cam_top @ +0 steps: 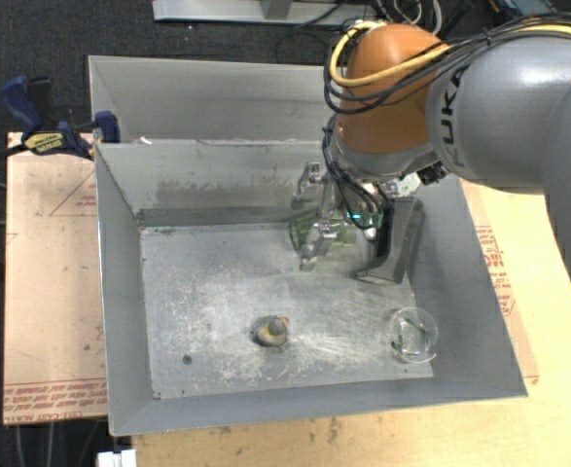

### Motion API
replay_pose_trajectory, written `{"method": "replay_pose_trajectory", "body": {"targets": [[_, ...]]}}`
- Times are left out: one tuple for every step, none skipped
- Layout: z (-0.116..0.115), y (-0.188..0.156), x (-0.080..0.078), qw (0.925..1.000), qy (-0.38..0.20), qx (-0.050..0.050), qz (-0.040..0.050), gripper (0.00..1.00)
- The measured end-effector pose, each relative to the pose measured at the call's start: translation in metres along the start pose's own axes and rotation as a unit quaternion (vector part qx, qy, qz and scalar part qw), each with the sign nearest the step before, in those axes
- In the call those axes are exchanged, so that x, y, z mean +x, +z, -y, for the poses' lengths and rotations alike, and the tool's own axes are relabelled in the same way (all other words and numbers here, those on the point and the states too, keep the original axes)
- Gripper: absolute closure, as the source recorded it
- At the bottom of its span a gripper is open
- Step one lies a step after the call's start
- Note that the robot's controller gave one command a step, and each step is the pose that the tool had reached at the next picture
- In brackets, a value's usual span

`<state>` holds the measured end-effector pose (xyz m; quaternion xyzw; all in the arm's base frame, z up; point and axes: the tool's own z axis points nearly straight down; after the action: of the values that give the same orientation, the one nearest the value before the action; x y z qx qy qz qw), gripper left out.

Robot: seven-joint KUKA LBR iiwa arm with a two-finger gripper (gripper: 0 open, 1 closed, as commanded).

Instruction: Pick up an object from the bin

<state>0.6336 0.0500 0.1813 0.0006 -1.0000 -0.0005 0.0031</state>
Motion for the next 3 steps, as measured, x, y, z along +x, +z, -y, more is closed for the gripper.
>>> {"method": "replay_pose_trajectory", "body": {"targets": [[0.000,-0.005,-0.002,1.0000,0.000,0.000,0.0038,0.00],[-0.008,0.030,0.008,0.9986,-0.053,0.000,0.0053,0.00],[-0.049,0.076,-0.008,0.9952,-0.098,0.000,0.0060,0.00]]}}
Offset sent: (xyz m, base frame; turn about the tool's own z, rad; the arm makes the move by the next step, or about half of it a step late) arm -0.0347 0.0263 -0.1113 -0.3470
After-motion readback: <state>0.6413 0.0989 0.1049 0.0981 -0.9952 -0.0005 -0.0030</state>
